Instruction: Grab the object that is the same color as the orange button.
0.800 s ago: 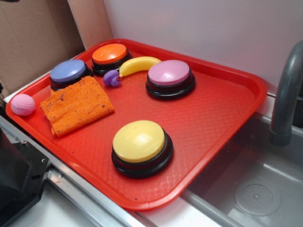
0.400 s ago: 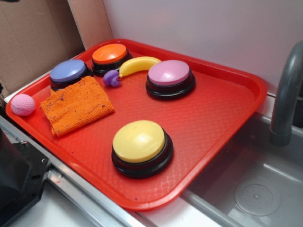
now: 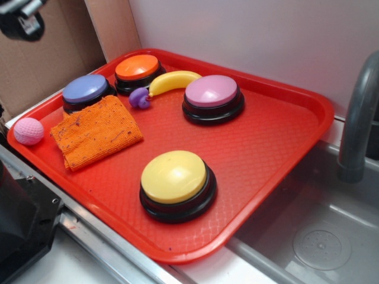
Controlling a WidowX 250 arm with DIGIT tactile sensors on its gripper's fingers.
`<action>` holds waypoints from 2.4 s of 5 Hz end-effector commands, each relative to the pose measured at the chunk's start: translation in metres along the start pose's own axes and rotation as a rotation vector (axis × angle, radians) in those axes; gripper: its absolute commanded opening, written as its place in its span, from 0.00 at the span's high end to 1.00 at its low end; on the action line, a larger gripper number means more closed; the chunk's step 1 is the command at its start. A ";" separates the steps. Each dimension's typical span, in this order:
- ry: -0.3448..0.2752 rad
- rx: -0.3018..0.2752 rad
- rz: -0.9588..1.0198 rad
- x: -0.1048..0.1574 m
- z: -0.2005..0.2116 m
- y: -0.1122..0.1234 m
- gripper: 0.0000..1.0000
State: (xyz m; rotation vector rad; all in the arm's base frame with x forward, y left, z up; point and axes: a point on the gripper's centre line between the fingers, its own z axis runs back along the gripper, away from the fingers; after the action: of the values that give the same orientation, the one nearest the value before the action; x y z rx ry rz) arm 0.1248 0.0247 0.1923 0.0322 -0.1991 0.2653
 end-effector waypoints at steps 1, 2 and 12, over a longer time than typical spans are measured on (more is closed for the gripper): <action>-0.121 0.113 0.172 0.020 -0.065 0.045 0.00; -0.161 0.176 0.168 0.032 -0.096 0.065 0.00; -0.170 0.018 0.206 0.044 -0.109 0.029 1.00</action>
State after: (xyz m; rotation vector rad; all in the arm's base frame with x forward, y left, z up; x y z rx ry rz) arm 0.1745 0.0691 0.0861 0.0443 -0.3473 0.4775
